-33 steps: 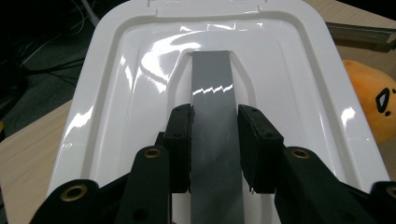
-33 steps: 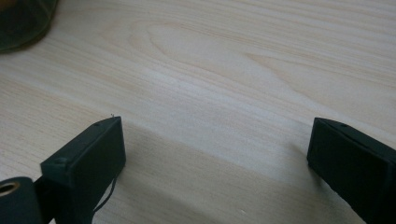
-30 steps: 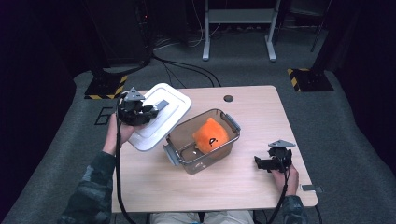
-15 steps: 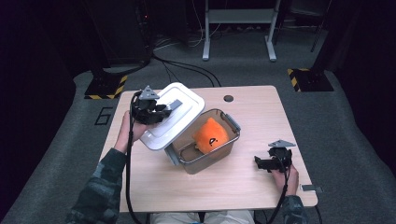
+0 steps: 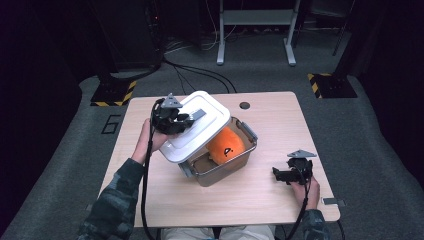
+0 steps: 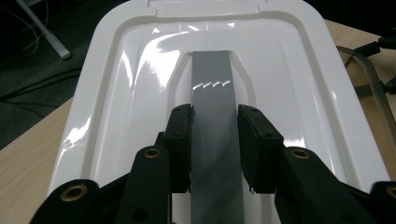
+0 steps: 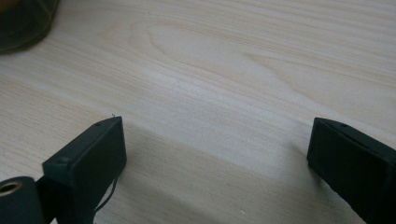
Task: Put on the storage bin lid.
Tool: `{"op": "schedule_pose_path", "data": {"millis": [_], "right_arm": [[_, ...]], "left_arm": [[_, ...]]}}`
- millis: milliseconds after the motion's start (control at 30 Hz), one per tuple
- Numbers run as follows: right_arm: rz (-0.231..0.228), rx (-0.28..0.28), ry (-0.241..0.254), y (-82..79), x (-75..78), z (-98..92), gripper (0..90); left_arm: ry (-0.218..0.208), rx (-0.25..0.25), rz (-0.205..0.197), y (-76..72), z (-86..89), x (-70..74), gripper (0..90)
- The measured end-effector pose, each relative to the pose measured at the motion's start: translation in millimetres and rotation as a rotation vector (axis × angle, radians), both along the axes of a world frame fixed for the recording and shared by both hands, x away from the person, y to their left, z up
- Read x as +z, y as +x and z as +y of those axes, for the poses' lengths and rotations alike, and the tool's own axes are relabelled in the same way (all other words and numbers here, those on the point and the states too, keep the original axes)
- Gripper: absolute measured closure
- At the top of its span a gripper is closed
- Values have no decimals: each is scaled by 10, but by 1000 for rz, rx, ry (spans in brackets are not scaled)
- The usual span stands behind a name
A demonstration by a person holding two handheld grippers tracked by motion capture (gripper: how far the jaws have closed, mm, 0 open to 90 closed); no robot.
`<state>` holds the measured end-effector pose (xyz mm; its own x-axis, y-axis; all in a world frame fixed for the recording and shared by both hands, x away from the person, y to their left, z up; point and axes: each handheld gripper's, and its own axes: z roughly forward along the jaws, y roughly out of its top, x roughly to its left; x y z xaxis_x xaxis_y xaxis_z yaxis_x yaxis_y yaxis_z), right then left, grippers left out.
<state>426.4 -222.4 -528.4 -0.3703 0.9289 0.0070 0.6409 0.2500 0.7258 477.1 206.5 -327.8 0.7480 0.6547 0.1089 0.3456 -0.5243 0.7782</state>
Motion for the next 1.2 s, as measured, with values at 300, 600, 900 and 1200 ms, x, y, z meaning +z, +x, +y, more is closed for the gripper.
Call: {"op": "schedule_pose_path", "data": {"millis": [300, 600, 900, 1200], "right_arm": [[0, 0, 0, 0, 0, 0, 39], [0, 0, 0, -1, 0, 0, 39], [0, 1, 0, -1, 0, 0, 40], [0, 0, 0, -1, 0, 0, 39]], "left_arm": [[4, -62, 24, 23, -204, -103, 665], [12, -126, 55, 58, -393, -209, 664], [17, -167, 83, 73, -533, -324, 664], [36, -195, 101, 56, -624, -381, 665]]}}
